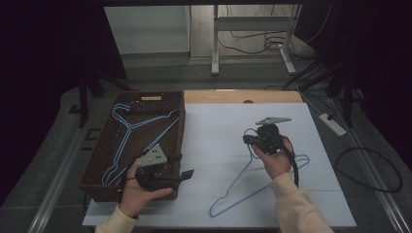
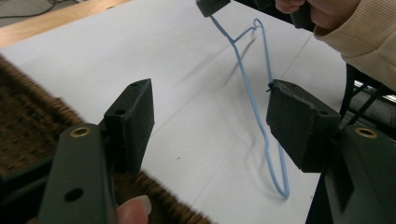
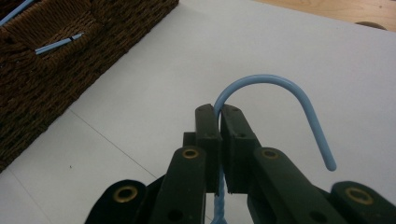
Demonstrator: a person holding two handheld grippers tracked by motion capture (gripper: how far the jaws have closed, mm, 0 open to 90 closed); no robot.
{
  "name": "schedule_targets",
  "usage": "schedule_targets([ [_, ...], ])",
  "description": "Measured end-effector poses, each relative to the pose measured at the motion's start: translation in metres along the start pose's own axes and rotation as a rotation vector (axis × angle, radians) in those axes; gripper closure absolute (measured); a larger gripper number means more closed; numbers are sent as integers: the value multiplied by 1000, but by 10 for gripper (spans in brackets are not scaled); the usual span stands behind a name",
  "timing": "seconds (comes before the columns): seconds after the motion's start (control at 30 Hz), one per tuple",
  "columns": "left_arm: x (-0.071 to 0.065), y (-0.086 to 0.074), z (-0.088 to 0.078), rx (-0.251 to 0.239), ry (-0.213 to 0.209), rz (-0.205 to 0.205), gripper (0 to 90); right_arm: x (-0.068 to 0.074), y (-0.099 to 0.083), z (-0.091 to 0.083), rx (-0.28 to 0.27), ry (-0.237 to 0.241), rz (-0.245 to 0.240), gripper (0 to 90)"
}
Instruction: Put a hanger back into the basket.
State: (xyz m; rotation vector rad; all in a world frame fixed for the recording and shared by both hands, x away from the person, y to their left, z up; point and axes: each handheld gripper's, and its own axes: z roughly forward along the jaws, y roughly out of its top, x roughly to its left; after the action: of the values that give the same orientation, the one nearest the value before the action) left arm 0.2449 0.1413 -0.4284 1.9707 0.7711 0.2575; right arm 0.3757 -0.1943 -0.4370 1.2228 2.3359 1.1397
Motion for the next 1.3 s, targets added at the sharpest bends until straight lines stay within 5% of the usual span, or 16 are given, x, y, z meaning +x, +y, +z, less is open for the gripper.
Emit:
schedule_targets([
  [0.7,-14,17,56,91,-52,-41,330,5,0,-3,-13,-5,-14,870],
  [0.97,-26,24,74,105,-78,-32,329,6,1,-5,-19,-4,-17,871],
  [1.3,-39,24,114,189,-112,-9,320,7,0,-7,-27,-2,-21,871],
])
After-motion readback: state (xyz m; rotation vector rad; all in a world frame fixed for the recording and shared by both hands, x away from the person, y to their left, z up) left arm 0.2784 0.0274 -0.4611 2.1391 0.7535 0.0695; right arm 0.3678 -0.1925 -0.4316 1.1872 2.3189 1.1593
